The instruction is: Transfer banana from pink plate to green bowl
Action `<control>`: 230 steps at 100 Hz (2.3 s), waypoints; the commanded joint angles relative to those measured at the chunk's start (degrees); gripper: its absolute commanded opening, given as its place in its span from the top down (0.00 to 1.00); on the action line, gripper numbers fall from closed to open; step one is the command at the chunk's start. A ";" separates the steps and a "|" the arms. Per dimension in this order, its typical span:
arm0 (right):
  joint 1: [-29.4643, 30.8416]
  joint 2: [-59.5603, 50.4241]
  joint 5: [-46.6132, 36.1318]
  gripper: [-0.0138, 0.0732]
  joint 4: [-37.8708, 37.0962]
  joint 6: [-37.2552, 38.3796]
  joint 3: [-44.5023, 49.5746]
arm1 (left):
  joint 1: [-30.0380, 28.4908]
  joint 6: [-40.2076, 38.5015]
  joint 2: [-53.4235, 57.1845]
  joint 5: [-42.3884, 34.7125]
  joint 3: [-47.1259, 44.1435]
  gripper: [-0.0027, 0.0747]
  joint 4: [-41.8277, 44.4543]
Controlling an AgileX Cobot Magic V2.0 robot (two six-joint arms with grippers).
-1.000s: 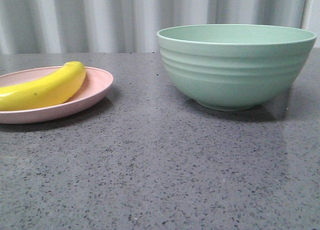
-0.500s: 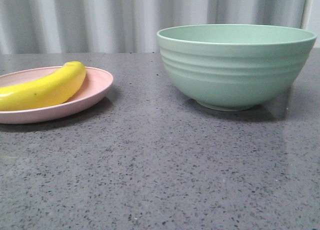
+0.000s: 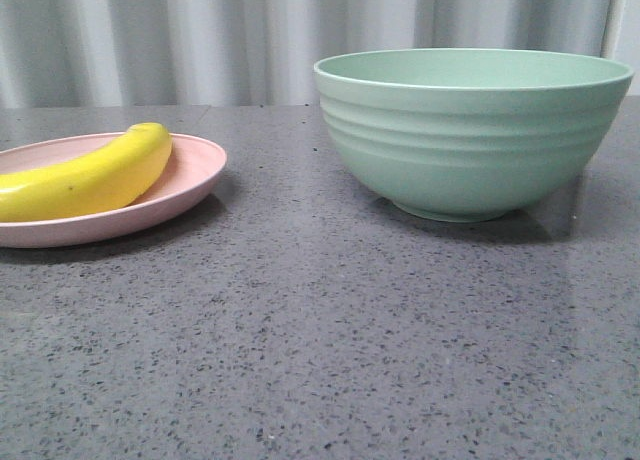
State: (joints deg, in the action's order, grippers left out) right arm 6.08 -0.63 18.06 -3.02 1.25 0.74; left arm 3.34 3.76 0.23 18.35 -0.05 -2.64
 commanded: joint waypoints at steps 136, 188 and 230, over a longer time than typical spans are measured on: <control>0.34 -1.08 -1.44 0.92 -0.13 -0.53 1.48 | -0.29 -0.53 1.87 -2.76 -1.59 0.99 -0.29; 0.34 -1.08 -13.55 0.92 1.35 -0.42 1.48 | -0.53 -0.53 1.87 -15.49 -1.48 0.99 5.35; 0.34 -0.83 -16.42 0.92 1.60 -0.42 -2.64 | -0.53 -0.53 0.71 -23.28 5.04 0.99 -3.00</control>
State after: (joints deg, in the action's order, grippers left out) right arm 6.08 -0.63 1.94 -1.61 1.25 0.74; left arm 2.92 3.66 0.23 -3.37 0.69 -4.61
